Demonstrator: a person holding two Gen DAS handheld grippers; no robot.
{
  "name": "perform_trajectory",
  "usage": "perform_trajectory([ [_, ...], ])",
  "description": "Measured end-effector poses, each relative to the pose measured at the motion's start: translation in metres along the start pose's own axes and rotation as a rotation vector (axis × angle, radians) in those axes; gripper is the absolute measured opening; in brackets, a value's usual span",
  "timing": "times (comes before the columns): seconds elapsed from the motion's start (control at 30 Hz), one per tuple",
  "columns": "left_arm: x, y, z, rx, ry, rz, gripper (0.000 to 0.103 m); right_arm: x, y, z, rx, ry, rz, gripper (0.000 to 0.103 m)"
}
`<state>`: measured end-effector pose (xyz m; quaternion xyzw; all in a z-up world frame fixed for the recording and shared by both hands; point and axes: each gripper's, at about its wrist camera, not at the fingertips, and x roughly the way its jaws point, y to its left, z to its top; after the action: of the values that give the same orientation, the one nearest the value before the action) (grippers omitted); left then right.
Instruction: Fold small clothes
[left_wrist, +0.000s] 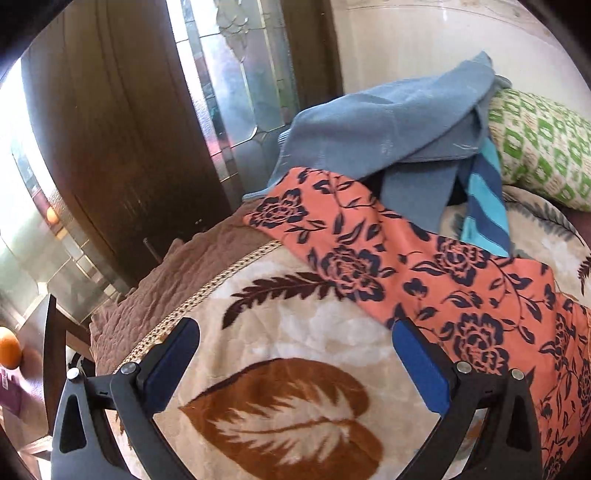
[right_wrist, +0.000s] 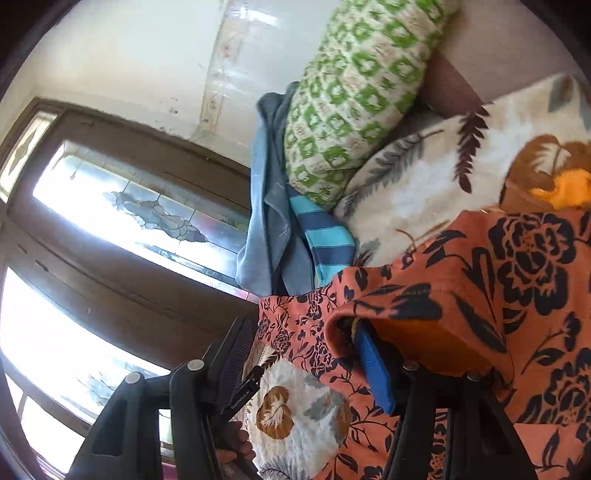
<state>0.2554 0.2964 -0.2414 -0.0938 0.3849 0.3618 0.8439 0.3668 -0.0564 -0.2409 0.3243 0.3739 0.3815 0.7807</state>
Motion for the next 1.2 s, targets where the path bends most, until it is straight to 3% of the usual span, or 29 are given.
perform_trajectory([
  [0.17, 0.019, 0.035, 0.001, -0.116, 0.06, 0.013, 0.103, 0.021, -0.031, -0.018, 0.069, 0.077, -0.168, 0.062],
  [0.37, 0.018, 0.04, 0.003, -0.136, 0.057, 0.003, 0.103, 0.034, -0.048, -0.012, 0.129, 0.135, -0.194, 0.068],
  [0.43, 0.018, 0.039, 0.003, -0.132, 0.058, 0.002, 0.103, 0.046, -0.038, -0.004, 0.096, 0.168, -0.242, 0.069],
  [0.53, 0.018, 0.041, 0.004, -0.144, 0.061, -0.004, 0.103, 0.056, -0.014, 0.006, 0.018, 0.219, -0.232, 0.069],
  [0.57, 0.018, 0.041, 0.005, -0.149, 0.062, -0.004, 0.103, 0.06, -0.006, 0.009, -0.029, 0.248, -0.257, 0.073],
  [0.67, 0.019, 0.043, 0.005, -0.157, 0.067, -0.005, 0.103, 0.072, 0.009, 0.005, -0.221, 0.37, -0.496, 0.076],
  [0.7, 0.019, 0.043, 0.005, -0.161, 0.068, -0.009, 0.103, 0.069, 0.009, 0.003, -0.258, 0.376, -0.522, 0.076],
  [0.77, 0.02, 0.044, 0.005, -0.168, 0.068, -0.013, 0.103, 0.052, 0.0, 0.004, -0.227, 0.336, -0.504, 0.076],
  [0.9, 0.021, 0.049, 0.004, -0.173, 0.073, -0.007, 0.103, 0.027, -0.043, 0.011, 0.005, 0.174, -0.384, 0.075],
  [1.03, 0.023, 0.063, 0.003, -0.201, 0.065, 0.026, 0.103, -0.021, -0.065, 0.002, 0.174, -0.178, -0.113, 0.073],
  [1.07, 0.024, 0.067, 0.004, -0.214, 0.064, 0.031, 0.103, -0.028, -0.072, -0.002, 0.206, -0.225, -0.086, 0.073],
  [1.2, 0.026, 0.074, 0.005, -0.257, 0.063, 0.031, 0.103, 0.005, -0.104, -0.014, 0.325, -0.114, -0.176, 0.072],
])
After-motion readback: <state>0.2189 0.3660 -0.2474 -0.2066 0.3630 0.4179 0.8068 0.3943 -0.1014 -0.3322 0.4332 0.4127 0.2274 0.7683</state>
